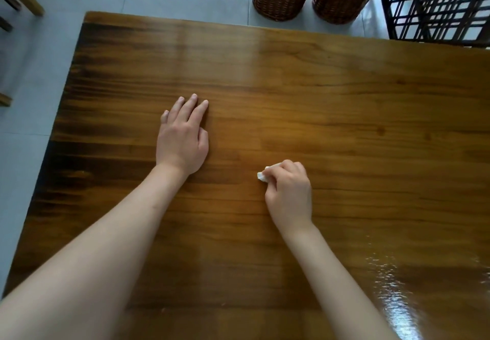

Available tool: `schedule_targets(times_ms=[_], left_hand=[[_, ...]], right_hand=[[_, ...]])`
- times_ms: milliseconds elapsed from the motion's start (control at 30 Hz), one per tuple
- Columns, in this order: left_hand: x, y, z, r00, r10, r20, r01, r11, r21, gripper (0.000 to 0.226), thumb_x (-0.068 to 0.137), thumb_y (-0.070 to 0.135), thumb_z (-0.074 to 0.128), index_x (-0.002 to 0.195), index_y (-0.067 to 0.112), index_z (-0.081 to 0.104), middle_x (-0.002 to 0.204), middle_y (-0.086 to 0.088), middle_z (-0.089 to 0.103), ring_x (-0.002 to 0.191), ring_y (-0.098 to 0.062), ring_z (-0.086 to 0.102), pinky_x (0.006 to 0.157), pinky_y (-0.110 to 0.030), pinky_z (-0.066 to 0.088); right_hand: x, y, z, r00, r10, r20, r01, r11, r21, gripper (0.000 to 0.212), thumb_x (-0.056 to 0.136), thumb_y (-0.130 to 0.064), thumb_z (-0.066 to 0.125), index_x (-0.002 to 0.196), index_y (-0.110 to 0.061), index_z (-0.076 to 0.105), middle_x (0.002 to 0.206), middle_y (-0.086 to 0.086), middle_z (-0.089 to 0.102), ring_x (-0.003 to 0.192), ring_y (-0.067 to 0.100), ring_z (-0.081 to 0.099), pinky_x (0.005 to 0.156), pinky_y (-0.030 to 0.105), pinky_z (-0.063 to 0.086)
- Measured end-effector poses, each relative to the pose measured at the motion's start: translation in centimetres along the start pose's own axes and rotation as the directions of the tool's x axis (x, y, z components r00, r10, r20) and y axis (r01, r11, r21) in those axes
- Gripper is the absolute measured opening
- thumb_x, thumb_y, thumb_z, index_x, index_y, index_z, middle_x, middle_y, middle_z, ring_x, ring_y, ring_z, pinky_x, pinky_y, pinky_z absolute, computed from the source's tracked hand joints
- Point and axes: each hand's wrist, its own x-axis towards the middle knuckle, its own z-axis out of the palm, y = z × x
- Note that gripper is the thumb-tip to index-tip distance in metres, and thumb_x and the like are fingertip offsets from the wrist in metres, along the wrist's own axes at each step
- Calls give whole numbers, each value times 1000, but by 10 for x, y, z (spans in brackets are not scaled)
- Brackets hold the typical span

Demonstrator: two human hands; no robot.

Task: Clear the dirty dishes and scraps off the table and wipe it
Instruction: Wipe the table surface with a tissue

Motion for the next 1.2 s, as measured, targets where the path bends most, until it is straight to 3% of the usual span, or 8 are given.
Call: schedule_targets(times_ms=[200, 367, 533, 733, 900, 1067, 1200], left_hand=[[-10, 15, -8, 1000, -17, 21, 12, 979, 202, 48, 95, 17, 39, 143, 17, 37, 150, -8, 35, 140, -28, 26, 114, -48, 6], [-88, 11, -35, 983, -97, -155, 107, 992, 64, 40, 90, 10, 50, 129, 18, 54, 139, -7, 50, 134, -26, 38, 112, -49, 7], [-176, -53, -64, 954, -229, -192, 238, 971, 25, 35, 88, 3, 53, 121, 11, 61, 132, -12, 55, 127, -33, 45, 109, -56, 19], [-214, -112, -88, 950, -258, -173, 265, 964, 14, 36, 90, 4, 50, 124, 7, 58, 132, -16, 54, 123, -37, 48, 105, -53, 35], [-217, -139, -89, 976, -196, -97, 198, 980, 10, 42, 91, 9, 50, 133, 10, 51, 141, -15, 46, 129, -35, 42, 108, -48, 31], [-189, -160, -82, 995, -96, -22, 96, 995, 26, 50, 93, 16, 48, 142, 16, 38, 151, -8, 33, 140, -28, 27, 114, -45, 23], [-169, -168, -70, 998, -45, 36, 45, 999, 15, 51, 95, 20, 43, 146, 19, 32, 154, -4, 28, 143, -24, 20, 115, -42, 16]], right_hand=[[-17, -1, -2, 993, -16, 116, 21, 999, -46, 15, 83, 2, 59, 86, -4, 72, 84, 7, 63, 85, 19, 54, 66, 32, 51], [-52, -9, -2, 997, -4, 77, -2, 998, 70, 14, 79, 5, 64, 81, -6, 73, 78, 4, 63, 77, 17, 55, 64, 19, 41], [-87, -38, 10, 987, -66, 148, 49, 992, 114, 11, 81, 1, 66, 83, -7, 74, 80, 2, 63, 77, 9, 51, 63, 5, 33], [-121, -70, 29, 987, -78, 139, 62, 991, 121, 8, 79, 0, 69, 81, -6, 73, 78, 3, 64, 76, 8, 52, 63, 4, 34], [-136, -107, 51, 994, -47, 100, 38, 995, 88, 10, 80, 3, 67, 81, -4, 73, 78, 5, 64, 76, 15, 56, 63, 4, 30], [-141, -154, 78, 998, -42, 48, 37, 996, 84, 10, 81, 0, 66, 83, -5, 74, 80, 4, 65, 77, 10, 52, 63, 5, 33], [-155, -173, 96, 989, -81, 121, 77, 996, 40, 12, 84, 0, 63, 85, -5, 74, 84, 5, 67, 80, 12, 56, 64, 12, 40]])
